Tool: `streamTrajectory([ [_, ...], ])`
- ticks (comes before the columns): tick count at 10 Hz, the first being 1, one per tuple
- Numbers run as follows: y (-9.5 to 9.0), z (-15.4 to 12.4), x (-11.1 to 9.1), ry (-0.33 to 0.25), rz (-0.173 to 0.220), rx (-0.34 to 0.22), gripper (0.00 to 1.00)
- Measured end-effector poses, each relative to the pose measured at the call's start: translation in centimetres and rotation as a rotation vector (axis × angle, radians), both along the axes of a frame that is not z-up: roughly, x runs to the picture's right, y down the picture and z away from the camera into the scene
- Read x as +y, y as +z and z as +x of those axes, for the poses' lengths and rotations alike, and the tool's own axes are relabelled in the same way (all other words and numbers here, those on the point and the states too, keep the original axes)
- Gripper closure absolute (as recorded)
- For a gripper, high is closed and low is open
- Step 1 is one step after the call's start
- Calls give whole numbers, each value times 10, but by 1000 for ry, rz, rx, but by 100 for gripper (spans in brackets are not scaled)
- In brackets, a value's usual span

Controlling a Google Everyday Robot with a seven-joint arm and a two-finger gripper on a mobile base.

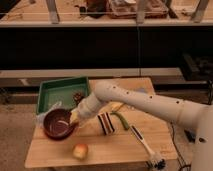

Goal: Stack bowls into tray

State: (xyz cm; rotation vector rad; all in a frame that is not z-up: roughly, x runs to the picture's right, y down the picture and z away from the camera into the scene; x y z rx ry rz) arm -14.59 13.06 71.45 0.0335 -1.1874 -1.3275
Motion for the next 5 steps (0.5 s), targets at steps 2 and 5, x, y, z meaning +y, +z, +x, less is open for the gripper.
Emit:
streamTrajectory([
  [2,17,17,-49,56,10,42,100],
  [5,48,23,-118,135,13,108,100],
])
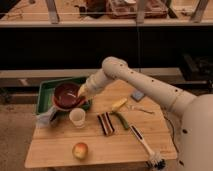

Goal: Stack bowls into tray

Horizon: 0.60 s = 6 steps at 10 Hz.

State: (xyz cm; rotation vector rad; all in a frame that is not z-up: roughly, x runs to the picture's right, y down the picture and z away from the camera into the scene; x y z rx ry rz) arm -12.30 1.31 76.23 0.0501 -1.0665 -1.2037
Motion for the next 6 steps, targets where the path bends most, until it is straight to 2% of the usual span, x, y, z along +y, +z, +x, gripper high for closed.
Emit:
streamTrajectory([
  [1,18,-3,-25,46,-6,29,100],
  [3,51,-24,-55,118,-8,74,100],
  [4,69,-41,-65,145,-4,91,100],
  [5,88,-69,-70,162,0,109,100],
  [6,102,-96,-69,163,6,126,95],
])
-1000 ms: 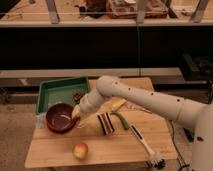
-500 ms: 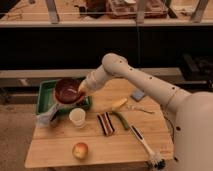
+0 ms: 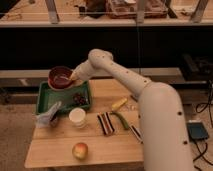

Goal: Stack bowls into tray

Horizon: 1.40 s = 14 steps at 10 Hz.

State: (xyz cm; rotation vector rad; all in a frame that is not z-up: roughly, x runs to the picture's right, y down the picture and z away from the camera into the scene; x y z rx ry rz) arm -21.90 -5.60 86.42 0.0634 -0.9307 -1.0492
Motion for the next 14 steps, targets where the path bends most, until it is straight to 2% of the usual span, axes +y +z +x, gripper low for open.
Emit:
streamTrajectory([
  [2,19,-34,12,-9,-3,31,77],
  [4,36,-51,28,-32,-21,56,57],
  [6,62,-47,51,-37,-61,76,36],
  [8,72,-41,61,-39,-90,78,22],
  [11,76,-39,69,-45,-118,65,20],
  [14,63,-39,59,-73,-93,57,20],
])
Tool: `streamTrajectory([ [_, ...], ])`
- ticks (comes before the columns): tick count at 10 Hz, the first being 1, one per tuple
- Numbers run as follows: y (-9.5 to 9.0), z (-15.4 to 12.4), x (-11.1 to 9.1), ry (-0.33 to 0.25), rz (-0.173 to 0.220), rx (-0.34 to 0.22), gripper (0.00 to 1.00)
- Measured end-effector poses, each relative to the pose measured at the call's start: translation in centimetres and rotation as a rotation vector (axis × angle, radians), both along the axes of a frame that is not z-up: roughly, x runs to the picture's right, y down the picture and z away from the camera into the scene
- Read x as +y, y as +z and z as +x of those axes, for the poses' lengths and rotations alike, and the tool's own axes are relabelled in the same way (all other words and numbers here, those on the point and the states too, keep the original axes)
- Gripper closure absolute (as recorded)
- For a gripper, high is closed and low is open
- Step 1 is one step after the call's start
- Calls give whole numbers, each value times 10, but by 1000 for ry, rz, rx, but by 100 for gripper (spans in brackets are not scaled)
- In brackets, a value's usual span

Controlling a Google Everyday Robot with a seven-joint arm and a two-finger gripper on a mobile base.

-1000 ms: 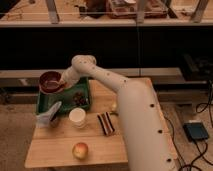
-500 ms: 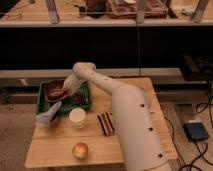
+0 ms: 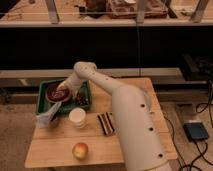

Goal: Stack bowls into tray

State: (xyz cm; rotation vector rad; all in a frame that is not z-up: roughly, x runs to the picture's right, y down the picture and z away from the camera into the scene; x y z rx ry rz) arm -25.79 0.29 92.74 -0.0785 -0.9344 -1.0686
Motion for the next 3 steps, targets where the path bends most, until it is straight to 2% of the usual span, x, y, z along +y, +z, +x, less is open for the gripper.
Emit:
streamTrajectory([
  [3,-26,12,-29,-21,51,-12,20],
])
